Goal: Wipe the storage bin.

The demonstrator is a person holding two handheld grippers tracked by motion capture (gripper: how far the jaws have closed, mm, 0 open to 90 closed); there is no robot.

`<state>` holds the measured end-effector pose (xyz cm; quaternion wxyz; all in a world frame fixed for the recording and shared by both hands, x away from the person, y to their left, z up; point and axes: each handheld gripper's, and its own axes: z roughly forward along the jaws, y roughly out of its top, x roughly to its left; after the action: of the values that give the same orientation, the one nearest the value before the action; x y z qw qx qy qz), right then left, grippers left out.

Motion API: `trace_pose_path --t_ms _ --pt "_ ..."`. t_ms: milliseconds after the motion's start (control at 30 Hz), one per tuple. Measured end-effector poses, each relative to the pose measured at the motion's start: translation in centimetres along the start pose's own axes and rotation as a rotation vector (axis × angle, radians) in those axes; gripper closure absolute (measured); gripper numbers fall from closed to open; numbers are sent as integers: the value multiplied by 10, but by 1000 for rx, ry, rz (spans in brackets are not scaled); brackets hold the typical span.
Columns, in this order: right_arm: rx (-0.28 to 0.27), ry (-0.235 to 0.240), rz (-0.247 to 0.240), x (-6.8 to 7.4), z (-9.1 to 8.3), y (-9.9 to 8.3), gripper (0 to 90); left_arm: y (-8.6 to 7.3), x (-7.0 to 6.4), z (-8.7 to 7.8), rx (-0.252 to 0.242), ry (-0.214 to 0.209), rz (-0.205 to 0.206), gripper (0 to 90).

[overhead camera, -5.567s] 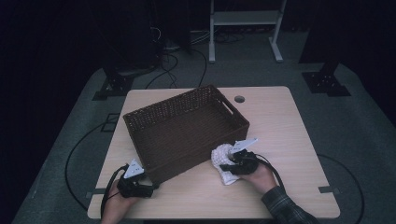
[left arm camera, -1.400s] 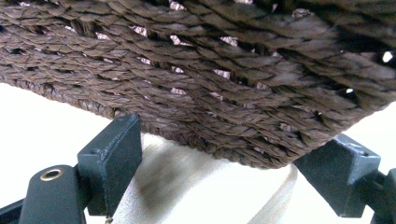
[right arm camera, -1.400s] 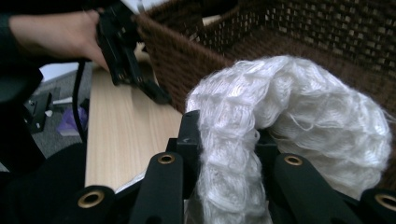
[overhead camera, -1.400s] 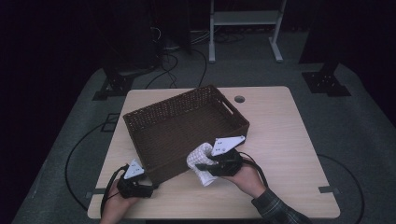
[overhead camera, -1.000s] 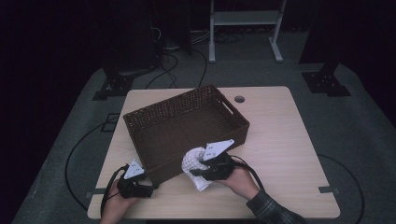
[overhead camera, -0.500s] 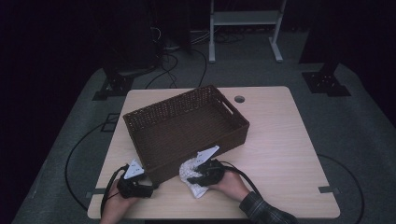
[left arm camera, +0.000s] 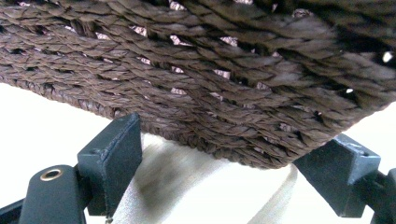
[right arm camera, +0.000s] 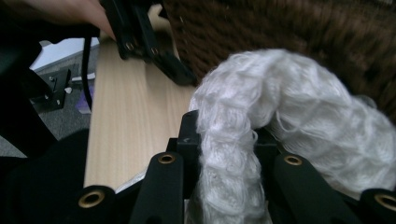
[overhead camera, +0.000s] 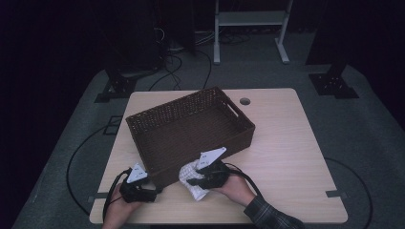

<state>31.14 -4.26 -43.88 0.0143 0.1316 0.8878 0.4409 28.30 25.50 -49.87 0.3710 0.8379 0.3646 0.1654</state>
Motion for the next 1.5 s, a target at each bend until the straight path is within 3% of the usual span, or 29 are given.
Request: trace_pose_path --t_ms 200,333,533,867,1067,1300,1500 --pt "-76 3 -36 9 -16 18 723 0 0 0 0 0 0 168" --pt "-82 6 -53 13 -14 25 723 0 0 0 0 0 -1 168" --pt "-38 24 -62 14 3 20 723 0 0 0 1 0 0 168" --pt "73 47 -29 7 42 1 722 0 0 0 -2 2 1 168" --pt "108 66 -22 8 58 -8 722 0 0 0 -2 2 2 168" --pt "82 68 -37 14 51 1 722 0 0 0 -2 1 -1 168" --pt "-17 94 -65 26 32 24 722 0 0 0 2 1 3 168"
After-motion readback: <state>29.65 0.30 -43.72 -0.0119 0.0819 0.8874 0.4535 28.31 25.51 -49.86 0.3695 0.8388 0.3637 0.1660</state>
